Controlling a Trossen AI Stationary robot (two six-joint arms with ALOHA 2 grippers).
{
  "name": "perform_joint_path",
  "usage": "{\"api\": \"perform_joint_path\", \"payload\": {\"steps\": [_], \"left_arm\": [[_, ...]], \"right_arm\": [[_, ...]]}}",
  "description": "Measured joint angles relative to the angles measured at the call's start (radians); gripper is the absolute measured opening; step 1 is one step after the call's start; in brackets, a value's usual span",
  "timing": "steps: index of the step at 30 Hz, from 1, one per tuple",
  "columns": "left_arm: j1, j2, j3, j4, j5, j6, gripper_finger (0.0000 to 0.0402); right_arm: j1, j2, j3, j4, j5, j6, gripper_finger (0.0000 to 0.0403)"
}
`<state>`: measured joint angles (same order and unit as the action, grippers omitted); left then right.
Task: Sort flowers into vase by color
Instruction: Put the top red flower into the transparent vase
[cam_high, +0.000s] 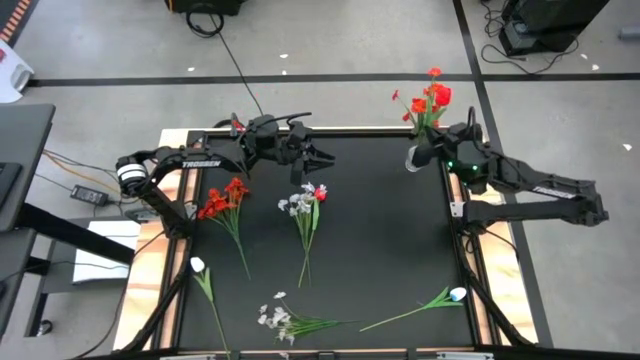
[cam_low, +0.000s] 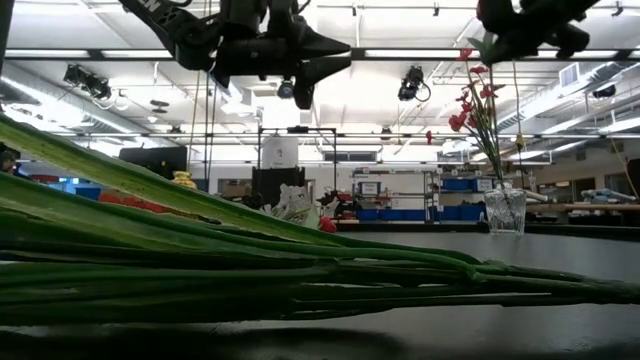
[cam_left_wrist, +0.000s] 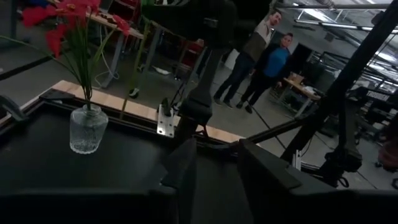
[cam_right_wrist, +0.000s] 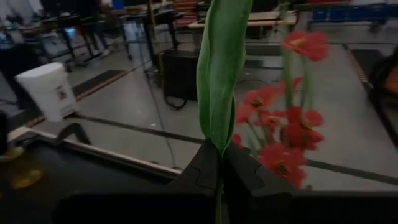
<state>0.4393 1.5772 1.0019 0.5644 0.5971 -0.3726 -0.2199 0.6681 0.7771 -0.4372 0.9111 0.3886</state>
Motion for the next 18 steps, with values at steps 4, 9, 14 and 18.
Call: {"api": "perform_joint_path", "payload": {"steps": [4, 9, 14, 18], "left_arm": [[0.009, 0.0, 0.0, 0.0, 0.0, 0.0, 0.0125], [0.014, 0.0, 0.0, -0.001, 0.0, 0.0, 0.0125], [0.014, 0.0, 0.0, -0.006, 0.0, 0.001, 0.0125], [0.014, 0.0, -0.001, -0.023, 0.0, 0.001, 0.0126]], "right_arm": [[-0.038, -0.004, -0.013, 0.015, 0.057, -0.043, 0.0016], [-0.109, -0.001, -0.031, 0.108, 0.063, -0.126, 0.0016], [-0.188, 0.001, -0.071, 0.138, 0.021, -0.126, 0.0016], [-0.23, -0.001, -0.117, 0.242, -0.013, -0.143, 0.0016]]}}
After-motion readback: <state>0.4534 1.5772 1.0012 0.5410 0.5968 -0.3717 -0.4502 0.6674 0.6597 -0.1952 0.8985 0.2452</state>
